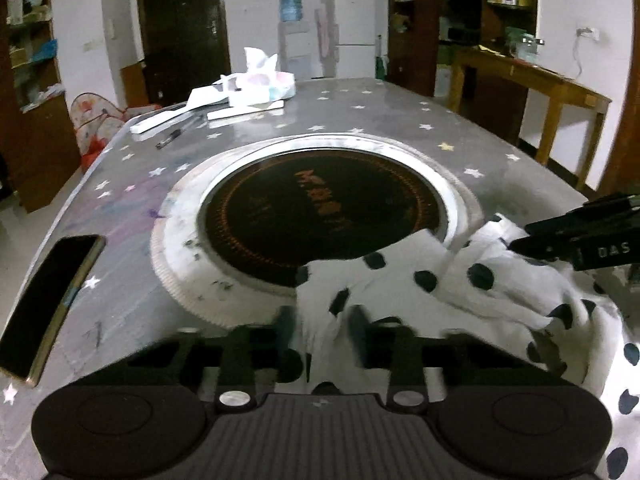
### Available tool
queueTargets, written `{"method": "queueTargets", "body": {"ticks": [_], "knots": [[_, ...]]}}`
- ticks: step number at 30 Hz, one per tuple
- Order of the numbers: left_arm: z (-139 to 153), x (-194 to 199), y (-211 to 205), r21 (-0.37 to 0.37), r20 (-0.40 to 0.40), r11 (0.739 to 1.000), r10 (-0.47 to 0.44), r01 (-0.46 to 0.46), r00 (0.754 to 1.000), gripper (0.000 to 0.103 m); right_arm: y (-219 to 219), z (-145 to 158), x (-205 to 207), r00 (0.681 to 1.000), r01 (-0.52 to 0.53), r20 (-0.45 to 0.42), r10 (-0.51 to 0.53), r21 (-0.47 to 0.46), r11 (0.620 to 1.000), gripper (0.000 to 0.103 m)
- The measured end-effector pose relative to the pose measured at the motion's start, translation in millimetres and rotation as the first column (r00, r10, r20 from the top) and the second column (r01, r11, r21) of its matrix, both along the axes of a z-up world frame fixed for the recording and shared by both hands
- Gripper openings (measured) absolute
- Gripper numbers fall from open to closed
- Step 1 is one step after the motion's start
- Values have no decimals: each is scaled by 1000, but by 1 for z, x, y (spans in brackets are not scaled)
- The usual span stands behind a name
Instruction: Fold clothes
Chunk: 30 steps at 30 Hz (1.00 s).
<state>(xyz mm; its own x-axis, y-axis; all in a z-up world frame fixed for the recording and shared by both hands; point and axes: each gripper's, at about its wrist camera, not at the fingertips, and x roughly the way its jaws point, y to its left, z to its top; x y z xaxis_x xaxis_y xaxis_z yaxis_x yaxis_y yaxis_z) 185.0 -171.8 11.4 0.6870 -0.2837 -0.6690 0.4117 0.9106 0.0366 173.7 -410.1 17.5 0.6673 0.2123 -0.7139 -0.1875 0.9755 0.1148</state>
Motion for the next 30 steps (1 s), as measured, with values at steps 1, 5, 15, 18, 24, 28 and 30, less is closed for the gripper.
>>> {"method": "queueTargets", "body": {"ticks": [1,5,15,18,24,28,30], "knots": [[0,0,0,2,5,1000,4,-4,1000,8,-1,0,0,1000,9,0,-9,-7,1000,5],[8,-6,9,41,84,996,70,-74,994,6,-4,10,-9,994,77,77,-72,-64,995,3],[28,-5,61,88,152,967,223,-237,963,17,-34,19,-23,968,243,109,-226,-186,952,16],[37,-8,61,66,172,971,216,-230,961,18,-26,27,-26,988,139,87,-131,-93,986,17],[36,-13,37,71,150,993,83,-95,985,17,4,5,-3,1000,21,-11,-22,-102,995,17],[19,-7,17,90,95,996,-4,-5,996,16,9,-1,8,1000,26,10,-25,-94,995,21],[7,1,8,99,68,995,-26,19,997,16,9,-1,14,1000,28,13,-27,-81,996,26]]}}
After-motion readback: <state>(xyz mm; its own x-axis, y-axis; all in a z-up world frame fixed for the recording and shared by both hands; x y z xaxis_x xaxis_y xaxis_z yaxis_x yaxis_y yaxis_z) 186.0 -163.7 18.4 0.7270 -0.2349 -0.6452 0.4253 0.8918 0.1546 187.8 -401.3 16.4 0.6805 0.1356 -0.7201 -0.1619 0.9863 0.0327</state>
